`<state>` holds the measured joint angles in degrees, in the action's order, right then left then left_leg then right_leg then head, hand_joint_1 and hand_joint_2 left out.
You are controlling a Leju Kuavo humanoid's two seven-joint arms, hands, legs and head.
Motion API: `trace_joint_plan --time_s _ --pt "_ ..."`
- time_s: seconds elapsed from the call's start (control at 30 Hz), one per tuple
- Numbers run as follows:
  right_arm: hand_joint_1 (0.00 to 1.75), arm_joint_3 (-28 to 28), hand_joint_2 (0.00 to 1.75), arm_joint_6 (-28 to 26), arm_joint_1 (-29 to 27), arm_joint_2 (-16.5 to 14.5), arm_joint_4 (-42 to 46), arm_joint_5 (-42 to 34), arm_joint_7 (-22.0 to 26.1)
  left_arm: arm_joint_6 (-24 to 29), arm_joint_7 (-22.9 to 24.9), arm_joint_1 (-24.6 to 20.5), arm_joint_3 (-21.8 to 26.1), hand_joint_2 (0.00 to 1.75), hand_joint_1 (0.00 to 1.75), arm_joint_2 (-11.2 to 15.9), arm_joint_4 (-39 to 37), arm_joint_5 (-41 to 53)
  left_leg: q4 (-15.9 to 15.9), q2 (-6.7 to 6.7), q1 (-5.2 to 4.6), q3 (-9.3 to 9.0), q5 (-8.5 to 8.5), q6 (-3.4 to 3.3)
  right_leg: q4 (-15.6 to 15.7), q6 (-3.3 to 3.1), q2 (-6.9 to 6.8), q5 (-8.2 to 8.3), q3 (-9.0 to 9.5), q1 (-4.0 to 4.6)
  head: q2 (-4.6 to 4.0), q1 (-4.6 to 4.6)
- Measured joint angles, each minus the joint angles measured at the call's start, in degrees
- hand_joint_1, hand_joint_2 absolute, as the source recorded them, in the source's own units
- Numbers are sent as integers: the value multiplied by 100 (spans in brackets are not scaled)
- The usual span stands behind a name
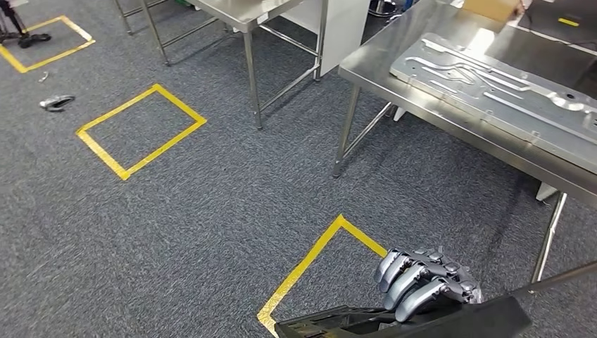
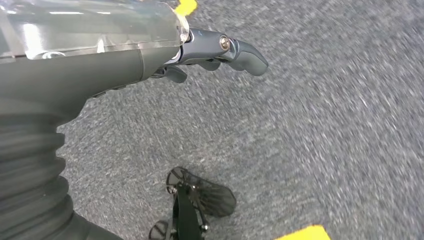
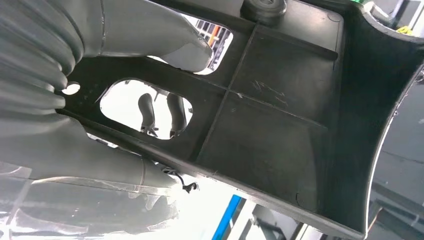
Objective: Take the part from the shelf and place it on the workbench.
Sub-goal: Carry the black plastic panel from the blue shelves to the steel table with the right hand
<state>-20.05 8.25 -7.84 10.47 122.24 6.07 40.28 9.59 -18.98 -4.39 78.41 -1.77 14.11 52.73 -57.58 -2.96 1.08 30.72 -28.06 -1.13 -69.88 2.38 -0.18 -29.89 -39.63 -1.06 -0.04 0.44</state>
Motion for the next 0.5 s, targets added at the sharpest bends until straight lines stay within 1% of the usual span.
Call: trace_joint_plan --time_s 0.03,0.07,0.1,0.13,0.17,0.2,0.23,0.27,0.3,0.33,0.37,0.4,0.43,0.47,0.5 --pt "124 -1 175 -3 -14 0 6 18 0 -7 5 -4 -2 175 0 -3 -1 9 0 -53 -2 -28 -19 20 401 -24 -112 177 213 11 0 1" --pt "124 -3 175 -5 -27 0 16 36 0 -13 14 -7 -4 175 0 -7 -2 15 -5 -100 -15 -54 -43 50 760 -58 -239 301 405 39 0 1" --pt "124 -6 175 -6 -42 -1 34 50 0 -17 23 -9 -5 175 0 -9 -3 21 -8 -142 -26 -76 -64 82 1009 -96 -329 367 533 66 0 -2" --pt "124 -11 175 -6 -57 -1 57 57 1 -20 31 -14 -7 175 0 -11 -4 25 -9 -188 -39 -93 -83 114 1119 -130 -375 368 581 92 0 -4" --pt "124 -18 175 -4 -76 -2 80 59 1 -24 37 -21 -7 175 0 -11 -4 28 -5 -235 -49 -107 -97 142 1124 -158 -341 358 574 111 0 -7" --pt "124 -22 175 -2 -101 -1 105 56 1 -28 40 -34 -7 175 0 -11 -4 29 3 -286 -51 -127 -111 169 1133 -186 -270 364 571 103 0 -8" --pt "124 -26 175 1 -124 0 130 48 1 -35 39 -47 -7 175 0 -11 -4 29 -23 -264 -44 -137 -149 198 1154 -217 -213 372 582 90 0 -6" --pt "124 -27 175 5 -135 1 153 35 1 -44 35 -56 -7 175 0 -13 -4 29 -120 -176 -35 -110 -228 223 1177 -250 -154 382 596 74 0 -13" --pt "124 -28 175 11 -138 2 172 20 2 -55 31 -60 -8 175 0 -16 -5 31 -330 -54 -24 -24 -361 247 1198 -286 -98 395 610 57 0 -18" --pt "124 -29 175 16 -138 2 184 7 2 -63 27 -54 -8 175 0 -19 -7 32 -655 94 -11 127 -535 262 1206 -311 -42 399 616 52 0 -25" --pt "124 -31 175 22 -137 2 189 -4 1 -69 26 -44 -9 175 0 -21 -8 32 -1049 182 -8 324 -713 272 1204 -329 19 397 615 57 0 -32" --pt "124 -32 175 25 -141 2 189 -11 1 -71 25 -32 -9 175 0 -22 -8 31 -1416 220 -6 518 -843 279 1200 -339 87 396 614 63 0 -33" --pt "124 -32 175 26 -145 2 189 -19 0 -70 25 -20 -9 175 0 -22 -8 29 -1652 237 -7 657 -880 283 1193 -341 161 394 615 68 0 -33" --pt "124 -32 175 26 -147 2 189 -26 0 -70 23 -12 -9 175 0 -22 -8 27 -1685 243 -6 704 -802 282 1184 -340 236 390 619 70 0 -33" --pt "124 -32 175 24 -150 2 189 -33 0 -70 19 -11 -9 175 0 -21 -8 27 -1496 250 -4 647 -623 276 1171 -335 310 385 624 70 0 -33"
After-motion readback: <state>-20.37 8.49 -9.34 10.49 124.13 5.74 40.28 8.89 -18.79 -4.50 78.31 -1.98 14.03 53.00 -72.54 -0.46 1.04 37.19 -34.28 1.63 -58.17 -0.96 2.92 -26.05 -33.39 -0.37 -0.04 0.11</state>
